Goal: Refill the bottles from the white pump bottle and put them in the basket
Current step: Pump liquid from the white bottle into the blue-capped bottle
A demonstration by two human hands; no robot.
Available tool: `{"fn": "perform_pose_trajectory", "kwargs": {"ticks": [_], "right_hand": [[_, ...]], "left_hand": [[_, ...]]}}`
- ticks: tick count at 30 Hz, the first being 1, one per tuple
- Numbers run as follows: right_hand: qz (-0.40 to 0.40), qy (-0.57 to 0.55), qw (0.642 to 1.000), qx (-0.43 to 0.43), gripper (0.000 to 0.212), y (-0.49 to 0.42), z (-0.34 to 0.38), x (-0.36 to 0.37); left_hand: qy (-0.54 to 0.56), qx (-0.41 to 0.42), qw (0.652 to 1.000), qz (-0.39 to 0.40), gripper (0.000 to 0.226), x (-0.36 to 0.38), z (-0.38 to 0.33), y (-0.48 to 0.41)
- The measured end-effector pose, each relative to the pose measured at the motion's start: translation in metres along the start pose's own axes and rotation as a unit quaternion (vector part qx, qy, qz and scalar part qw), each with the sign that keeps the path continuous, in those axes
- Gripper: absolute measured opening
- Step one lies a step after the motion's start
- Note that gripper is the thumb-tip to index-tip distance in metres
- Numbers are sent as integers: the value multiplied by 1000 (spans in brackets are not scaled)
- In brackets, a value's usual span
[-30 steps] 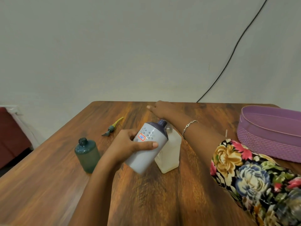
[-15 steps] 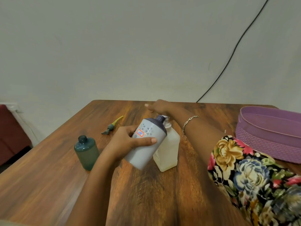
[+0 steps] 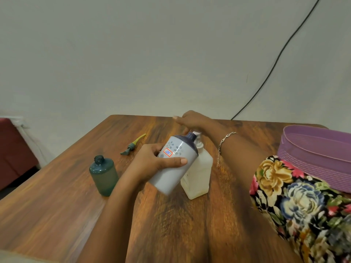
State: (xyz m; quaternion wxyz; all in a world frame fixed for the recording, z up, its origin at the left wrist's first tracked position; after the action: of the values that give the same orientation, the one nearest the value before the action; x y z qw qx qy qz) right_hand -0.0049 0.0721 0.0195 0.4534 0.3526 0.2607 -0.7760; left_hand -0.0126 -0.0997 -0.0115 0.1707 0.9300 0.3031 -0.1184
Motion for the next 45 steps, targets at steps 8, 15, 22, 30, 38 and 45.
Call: {"fn": "perform_pose_trajectory", "kwargs": {"ticks": [8, 15, 22, 30, 38, 45], "right_hand": [[46, 81, 995, 36, 51, 1, -14, 20], [-6, 26, 1000, 9, 47, 0, -6, 10], [12, 66, 997, 36, 51, 5, -10, 14], [23, 41, 998, 49, 51, 7, -20, 22], [16, 11, 999, 36, 54, 7, -8, 12], [22, 127, 990, 51, 56, 5, -20, 19]], "left_hand": [[-21, -18, 1000, 9, 46, 1, 12, -3], [-6, -18, 1000, -4, 30, -1, 8, 1], [-13, -17, 1000, -3, 31, -1, 9, 4], [2, -32, 999, 15, 49, 3, 16, 2], [-2, -12, 1000, -8, 26, -7, 11, 5], [-7, -17, 1000, -5, 47, 0, 16, 1]]}}
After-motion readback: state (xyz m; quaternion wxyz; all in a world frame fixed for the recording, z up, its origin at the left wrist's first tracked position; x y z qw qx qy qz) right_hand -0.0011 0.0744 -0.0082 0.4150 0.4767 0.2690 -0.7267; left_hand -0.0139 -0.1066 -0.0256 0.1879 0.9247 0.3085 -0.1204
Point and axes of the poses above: each hand's wrist, its own y-axis away from the middle knuckle, its own x-axis out of the palm, z = x × y, the point moved 8 cm from there along -y, towards the middle knuckle, and after that the axes turned 14 degrees about -x, right-handed, at the moved point
